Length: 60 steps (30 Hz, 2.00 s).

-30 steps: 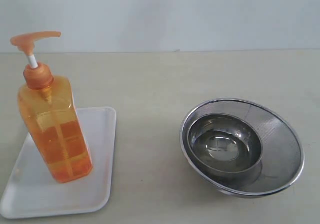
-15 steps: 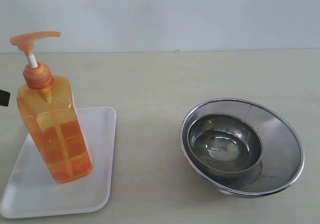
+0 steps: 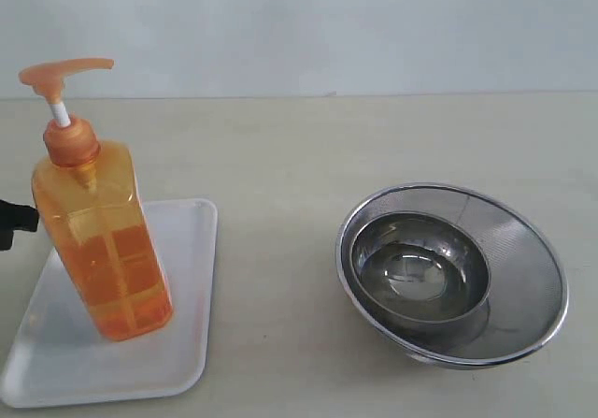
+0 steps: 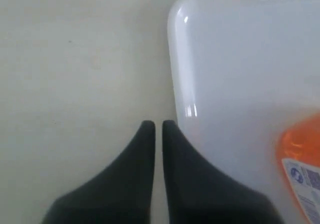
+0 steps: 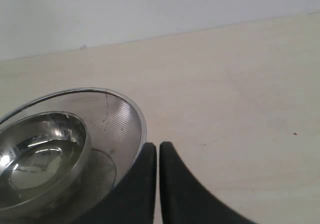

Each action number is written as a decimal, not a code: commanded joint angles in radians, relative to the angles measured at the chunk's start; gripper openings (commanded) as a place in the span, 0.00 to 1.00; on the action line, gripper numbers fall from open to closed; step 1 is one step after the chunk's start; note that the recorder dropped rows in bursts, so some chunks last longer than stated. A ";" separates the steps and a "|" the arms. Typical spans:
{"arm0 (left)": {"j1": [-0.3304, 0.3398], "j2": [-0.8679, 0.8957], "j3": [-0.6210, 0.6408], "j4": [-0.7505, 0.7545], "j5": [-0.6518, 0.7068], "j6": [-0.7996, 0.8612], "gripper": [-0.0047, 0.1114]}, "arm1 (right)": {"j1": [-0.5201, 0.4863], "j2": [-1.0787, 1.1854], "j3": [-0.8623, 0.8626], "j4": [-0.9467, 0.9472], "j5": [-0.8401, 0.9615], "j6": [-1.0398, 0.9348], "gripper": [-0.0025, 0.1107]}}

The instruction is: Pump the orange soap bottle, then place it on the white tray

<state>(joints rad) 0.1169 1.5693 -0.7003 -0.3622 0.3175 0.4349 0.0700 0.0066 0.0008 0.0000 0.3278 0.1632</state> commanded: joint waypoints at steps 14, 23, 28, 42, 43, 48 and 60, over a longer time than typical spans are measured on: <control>0.003 0.205 -0.004 -0.069 -0.122 0.144 0.08 | -0.007 -0.007 -0.001 -0.010 -0.005 -0.003 0.02; -0.011 0.219 -0.004 -0.071 -0.141 0.167 0.08 | -0.007 -0.007 -0.001 -0.010 -0.010 -0.003 0.02; -0.068 0.219 -0.004 -0.075 -0.162 0.187 0.08 | -0.007 -0.007 -0.001 -0.010 -0.006 -0.003 0.02; -0.091 0.219 -0.004 -0.117 -0.184 0.187 0.08 | -0.007 -0.007 -0.001 -0.010 -0.006 -0.003 0.02; -0.094 0.219 -0.004 -0.120 -0.184 0.187 0.08 | -0.007 -0.007 -0.001 -0.010 -0.006 -0.003 0.02; -0.118 0.219 -0.004 -0.120 -0.196 0.187 0.08 | -0.007 -0.007 -0.001 -0.010 -0.006 -0.003 0.02; -0.105 0.146 0.000 -0.149 -0.170 0.073 0.08 | -0.007 -0.007 -0.001 -0.010 -0.006 -0.003 0.02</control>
<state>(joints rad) 0.0038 1.7620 -0.7019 -0.4805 0.1319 0.5706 0.0700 0.0066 0.0008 0.0000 0.3298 0.1632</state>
